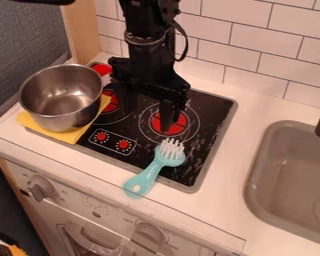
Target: Move the silver pot to the upper right burner
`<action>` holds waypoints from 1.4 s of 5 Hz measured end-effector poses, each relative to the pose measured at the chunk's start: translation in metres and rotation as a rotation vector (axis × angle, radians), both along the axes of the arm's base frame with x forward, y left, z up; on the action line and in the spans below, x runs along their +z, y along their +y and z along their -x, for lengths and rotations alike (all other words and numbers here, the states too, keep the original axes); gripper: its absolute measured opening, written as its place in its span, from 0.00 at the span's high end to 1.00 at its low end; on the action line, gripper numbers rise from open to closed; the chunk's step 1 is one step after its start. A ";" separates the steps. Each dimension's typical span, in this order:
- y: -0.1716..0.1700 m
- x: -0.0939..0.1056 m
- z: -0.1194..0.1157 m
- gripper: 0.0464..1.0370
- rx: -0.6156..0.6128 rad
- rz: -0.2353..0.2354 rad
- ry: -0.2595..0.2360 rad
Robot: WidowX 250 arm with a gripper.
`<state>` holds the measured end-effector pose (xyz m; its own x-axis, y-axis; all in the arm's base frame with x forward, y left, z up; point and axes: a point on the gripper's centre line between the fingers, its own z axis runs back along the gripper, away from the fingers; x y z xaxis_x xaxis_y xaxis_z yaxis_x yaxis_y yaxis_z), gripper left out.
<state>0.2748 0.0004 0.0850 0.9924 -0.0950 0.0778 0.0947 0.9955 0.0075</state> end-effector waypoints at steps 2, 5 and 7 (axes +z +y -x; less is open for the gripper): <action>0.031 -0.004 -0.003 0.04 0.080 0.001 0.043; 0.088 -0.012 -0.007 0.04 0.251 -0.018 0.040; 0.099 -0.046 -0.020 0.09 0.307 -0.034 0.104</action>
<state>0.2949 0.0997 0.0392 0.9776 0.2090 -0.0235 -0.2078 0.9770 0.0477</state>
